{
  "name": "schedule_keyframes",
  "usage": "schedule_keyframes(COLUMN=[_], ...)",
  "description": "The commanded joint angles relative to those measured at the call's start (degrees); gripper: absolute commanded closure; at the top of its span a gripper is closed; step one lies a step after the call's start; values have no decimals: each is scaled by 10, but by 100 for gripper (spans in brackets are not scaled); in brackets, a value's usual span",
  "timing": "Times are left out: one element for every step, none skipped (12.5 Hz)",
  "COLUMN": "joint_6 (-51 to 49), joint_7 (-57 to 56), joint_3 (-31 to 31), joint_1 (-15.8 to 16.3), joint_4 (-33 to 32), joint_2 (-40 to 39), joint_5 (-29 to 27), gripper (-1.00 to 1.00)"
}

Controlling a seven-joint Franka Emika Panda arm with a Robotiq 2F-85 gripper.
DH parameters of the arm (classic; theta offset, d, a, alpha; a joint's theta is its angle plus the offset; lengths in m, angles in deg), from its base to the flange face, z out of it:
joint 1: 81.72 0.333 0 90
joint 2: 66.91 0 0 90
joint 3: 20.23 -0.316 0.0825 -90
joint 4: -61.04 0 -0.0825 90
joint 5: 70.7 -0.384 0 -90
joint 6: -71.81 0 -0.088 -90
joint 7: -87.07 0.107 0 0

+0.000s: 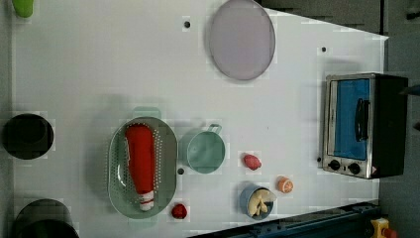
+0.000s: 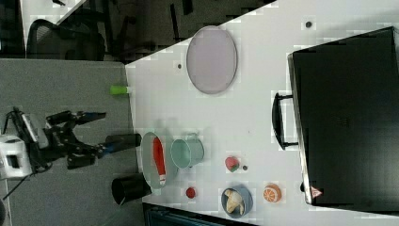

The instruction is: Pick Ketchup from the table and place it in strainer.

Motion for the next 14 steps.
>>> schedule_keyframes(joint_6=[-23,-32,-33,-34,-35,-35,-35,-40,-60,-73,-70,-67,-67,-67], joint_7=[-27,-38,-45,-46,-46,-42,-37,-37,-37,-37,-37,-37,-37,-37], joint_3=[45,55,56,51,45,40,36,32,29,28,28,27,26,25], joint_1=[-14,-14,-14,-13,-13,-13,-12,-11,-11,-9,-9,-9,-9,-9], joint_4=[-16,-17,-16,-16,-17,-16,-16,-16,-16,-16,-15,-15,-15,-16], joint_2=[-10,-11,-14,-16,-17,-17,-16,-16,-16,-16,-16,-16,-16,-17], joint_5=[-13,-12,-12,-12,-12,-13,-16,-24,-25,-27,-27,-27,-27,-27], gripper=[-100,-100,-100,-100,-100,-100,-100,-100,-100,-100,-100,-100,-100,-100])
